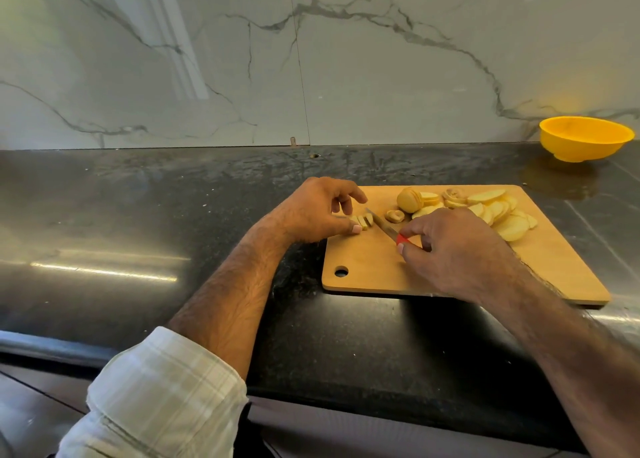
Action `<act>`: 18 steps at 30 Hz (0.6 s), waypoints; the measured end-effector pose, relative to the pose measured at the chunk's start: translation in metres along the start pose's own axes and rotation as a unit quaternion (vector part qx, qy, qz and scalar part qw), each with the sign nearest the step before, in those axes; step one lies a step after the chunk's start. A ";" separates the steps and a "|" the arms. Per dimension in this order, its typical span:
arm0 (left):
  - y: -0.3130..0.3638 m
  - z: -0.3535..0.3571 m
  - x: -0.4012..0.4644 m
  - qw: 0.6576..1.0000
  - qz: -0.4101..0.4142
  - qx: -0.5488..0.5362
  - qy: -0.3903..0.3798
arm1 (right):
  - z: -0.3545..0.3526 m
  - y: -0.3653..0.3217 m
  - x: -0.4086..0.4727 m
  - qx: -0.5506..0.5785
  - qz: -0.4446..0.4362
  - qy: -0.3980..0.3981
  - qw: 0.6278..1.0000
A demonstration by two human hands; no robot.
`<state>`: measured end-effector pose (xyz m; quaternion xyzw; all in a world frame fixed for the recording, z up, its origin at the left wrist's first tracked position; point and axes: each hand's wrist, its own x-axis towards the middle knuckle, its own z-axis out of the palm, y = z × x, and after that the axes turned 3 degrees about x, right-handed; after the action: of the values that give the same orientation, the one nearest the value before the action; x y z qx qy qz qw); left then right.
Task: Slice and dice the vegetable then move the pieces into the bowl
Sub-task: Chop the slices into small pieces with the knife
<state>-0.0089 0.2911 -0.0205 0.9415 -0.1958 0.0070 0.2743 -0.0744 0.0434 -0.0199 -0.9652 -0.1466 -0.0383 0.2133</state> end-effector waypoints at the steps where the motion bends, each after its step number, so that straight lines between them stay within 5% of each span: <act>1: 0.001 0.000 -0.001 1.000 -0.003 -0.005 0.005 | 0.001 -0.002 0.000 -0.002 -0.004 -0.004 1.000; 10: 0.013 0.011 -0.002 0.999 -0.019 -0.008 0.042 | -0.003 0.005 0.002 -0.027 -0.012 0.016 0.999; 18: 0.005 0.002 -0.005 1.000 0.004 0.010 -0.005 | -0.003 0.010 0.004 -0.017 -0.009 0.021 1.000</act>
<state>-0.0158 0.2885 -0.0205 0.9434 -0.2011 0.0056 0.2637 -0.0675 0.0351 -0.0209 -0.9662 -0.1505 -0.0631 0.1994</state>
